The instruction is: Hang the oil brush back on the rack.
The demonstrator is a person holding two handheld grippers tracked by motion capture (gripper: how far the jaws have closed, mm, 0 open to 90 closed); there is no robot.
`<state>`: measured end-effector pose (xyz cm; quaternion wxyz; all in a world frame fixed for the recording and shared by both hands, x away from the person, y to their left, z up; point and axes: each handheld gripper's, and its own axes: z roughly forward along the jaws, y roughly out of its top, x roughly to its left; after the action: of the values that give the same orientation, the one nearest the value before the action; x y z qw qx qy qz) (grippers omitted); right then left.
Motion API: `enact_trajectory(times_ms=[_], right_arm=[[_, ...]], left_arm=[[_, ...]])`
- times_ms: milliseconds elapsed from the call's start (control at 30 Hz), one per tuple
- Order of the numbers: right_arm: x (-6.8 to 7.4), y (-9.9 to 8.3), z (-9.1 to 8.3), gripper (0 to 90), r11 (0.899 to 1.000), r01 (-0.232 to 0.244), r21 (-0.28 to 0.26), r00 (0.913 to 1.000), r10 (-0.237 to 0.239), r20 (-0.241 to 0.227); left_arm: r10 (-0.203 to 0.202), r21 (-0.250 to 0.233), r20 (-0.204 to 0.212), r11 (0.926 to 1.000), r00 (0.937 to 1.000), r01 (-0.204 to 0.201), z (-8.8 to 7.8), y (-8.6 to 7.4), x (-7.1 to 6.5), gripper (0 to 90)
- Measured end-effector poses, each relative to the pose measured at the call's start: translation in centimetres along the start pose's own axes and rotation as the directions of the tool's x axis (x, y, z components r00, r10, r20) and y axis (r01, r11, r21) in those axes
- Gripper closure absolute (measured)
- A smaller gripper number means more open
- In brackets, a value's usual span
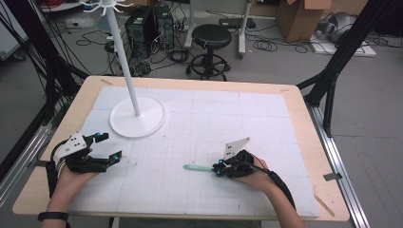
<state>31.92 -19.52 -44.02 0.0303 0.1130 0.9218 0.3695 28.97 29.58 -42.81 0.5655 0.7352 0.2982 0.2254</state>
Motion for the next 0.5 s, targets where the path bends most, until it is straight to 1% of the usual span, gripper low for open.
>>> enact_trajectory(times_ms=[133, 267, 333, 433, 500], right_arm=[[-0.03, 0.04, -0.02, 82.2, 1.000, -0.010, 0.002, 1.0000, 0.010, -0.001], [-0.09, 0.05, -0.06, 82.4, 1.000, -0.009, -0.001, 1.0000, 0.009, -0.002], [-0.05, 0.09, -0.12, 82.4, 1.000, -0.011, -0.001, 0.9999, 0.011, 0.007], [-0.20, 0.20, -0.44, 82.4, 0.999, -0.021, -0.025, 0.9993, 0.022, 0.031], [-0.28, 0.37, -0.75, 82.4, 0.998, -0.030, -0.053, 0.9985, 0.033, 0.045]], left_arm=[[0.000, -0.003, -0.001, 1.0000, 1.0000, 0.000, -0.03, 0.00, 0.03, 12.5], [0.002, -0.002, 0.001, 1.0000, 1.0000, -0.002, -0.06, -0.03, 0.08, 12.5], [0.001, -0.003, -0.002, 1.0000, 1.0000, -0.001, -0.03, -0.05, 0.07, 12.5], [0.003, -0.003, -0.003, 1.0000, 1.0000, -0.003, -0.04, -0.04, 0.05, 12.5], [0.008, -0.005, -0.008, 1.0000, 0.9999, -0.008, -0.07, -0.01, 0.06, 12.8]])
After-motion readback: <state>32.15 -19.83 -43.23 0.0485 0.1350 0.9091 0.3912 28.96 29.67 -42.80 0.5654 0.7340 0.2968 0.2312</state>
